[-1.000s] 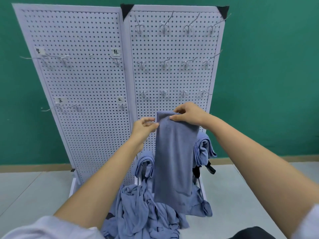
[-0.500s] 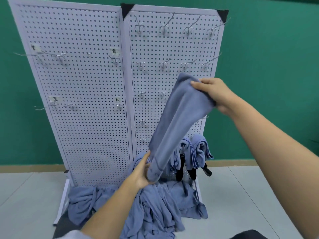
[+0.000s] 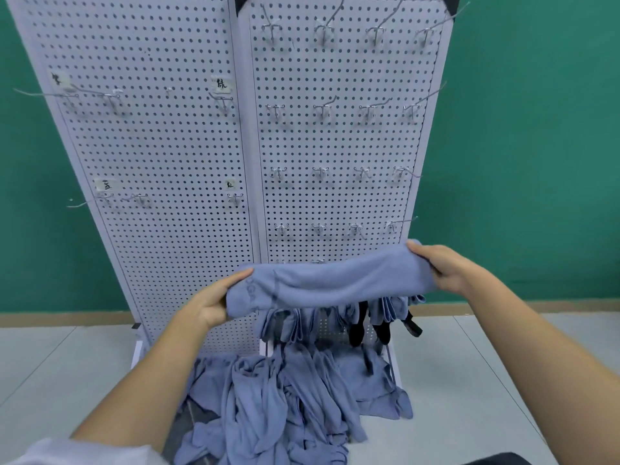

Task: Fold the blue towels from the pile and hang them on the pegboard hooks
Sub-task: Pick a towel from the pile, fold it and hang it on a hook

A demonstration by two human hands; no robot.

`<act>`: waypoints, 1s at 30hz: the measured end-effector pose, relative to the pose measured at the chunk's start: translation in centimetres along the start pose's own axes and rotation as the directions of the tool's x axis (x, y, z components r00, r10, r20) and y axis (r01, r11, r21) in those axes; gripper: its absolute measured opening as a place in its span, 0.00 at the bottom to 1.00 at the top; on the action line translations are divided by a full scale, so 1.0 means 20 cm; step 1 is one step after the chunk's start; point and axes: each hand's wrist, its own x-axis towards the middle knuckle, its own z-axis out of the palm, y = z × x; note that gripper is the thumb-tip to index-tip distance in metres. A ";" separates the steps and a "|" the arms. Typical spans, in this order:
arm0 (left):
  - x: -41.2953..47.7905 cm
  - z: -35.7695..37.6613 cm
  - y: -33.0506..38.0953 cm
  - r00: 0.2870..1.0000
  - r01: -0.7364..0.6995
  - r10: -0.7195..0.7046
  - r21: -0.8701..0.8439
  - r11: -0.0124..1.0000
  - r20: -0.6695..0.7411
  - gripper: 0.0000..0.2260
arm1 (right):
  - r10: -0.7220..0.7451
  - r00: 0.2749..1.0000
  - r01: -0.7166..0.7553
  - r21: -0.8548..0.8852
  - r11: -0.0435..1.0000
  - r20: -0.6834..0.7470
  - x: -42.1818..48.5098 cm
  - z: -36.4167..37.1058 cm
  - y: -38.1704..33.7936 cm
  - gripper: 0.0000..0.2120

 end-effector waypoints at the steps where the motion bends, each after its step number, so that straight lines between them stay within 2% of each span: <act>1: -0.01 -0.03 0.03 1.000 -0.016 0.016 -0.011 1.000 -0.016 0.17 | 0.027 0.999 -0.029 0.045 0.999 0.040 0.01 0.02 0.02 0.10; 4: -0.05 -0.08 0.09 0.998 -0.053 0.053 0.009 0.999 -0.026 0.13 | 0.061 0.982 -0.086 0.134 0.987 0.179 0.02 0.08 0.07 0.09; 7: -0.08 -0.12 0.14 0.990 -0.107 0.122 0.191 0.976 -0.072 0.08 | 0.039 0.968 -0.064 0.094 0.993 0.248 0.03 0.12 0.10 0.06; 11: -0.10 -0.18 0.18 0.945 -0.200 0.287 0.418 0.886 -0.156 0.05 | 0.005 0.969 0.017 -0.088 0.996 0.248 0.08 0.10 0.14 0.11; 14: -0.13 -0.22 0.18 0.927 -0.214 0.345 0.545 0.810 -0.149 0.07 | 0.009 0.970 0.045 -0.217 0.975 0.244 0.11 0.08 0.17 0.13; 16: -0.14 -0.23 0.20 0.930 -0.238 0.349 0.534 0.811 -0.117 0.05 | -0.027 0.965 0.084 -0.210 0.974 0.261 0.09 0.09 0.16 0.10; 17: -0.15 -0.23 0.22 0.927 -0.266 0.361 0.505 0.821 -0.100 0.04 | -0.071 0.963 0.114 -0.153 0.982 0.261 0.08 0.10 0.14 0.08; 20: -0.17 -0.22 0.30 0.873 -0.419 0.481 0.390 0.820 -0.075 0.05 | -0.225 0.943 0.199 0.130 0.971 0.246 0.07 0.11 0.08 0.14; 21: -0.17 -0.21 0.32 0.853 -0.458 0.517 0.363 0.812 -0.080 0.07 | -0.257 0.937 0.220 0.172 0.960 0.235 0.06 0.11 0.06 0.14; 25: -0.20 -0.20 0.33 0.837 -0.502 0.547 0.351 0.791 -0.035 0.26 | -0.280 0.944 0.261 0.122 0.958 0.177 0.03 0.11 0.08 0.15; 27: -0.22 -0.20 0.33 0.848 -0.499 0.529 0.345 0.795 0.009 0.28 | -0.284 0.944 0.267 0.113 0.957 0.170 0.01 0.11 0.08 0.15; 30: -0.24 -0.20 0.33 0.871 -0.484 0.487 0.287 0.827 0.064 0.26 | -0.326 0.929 0.306 0.128 0.943 0.177 -0.01 0.12 0.04 0.15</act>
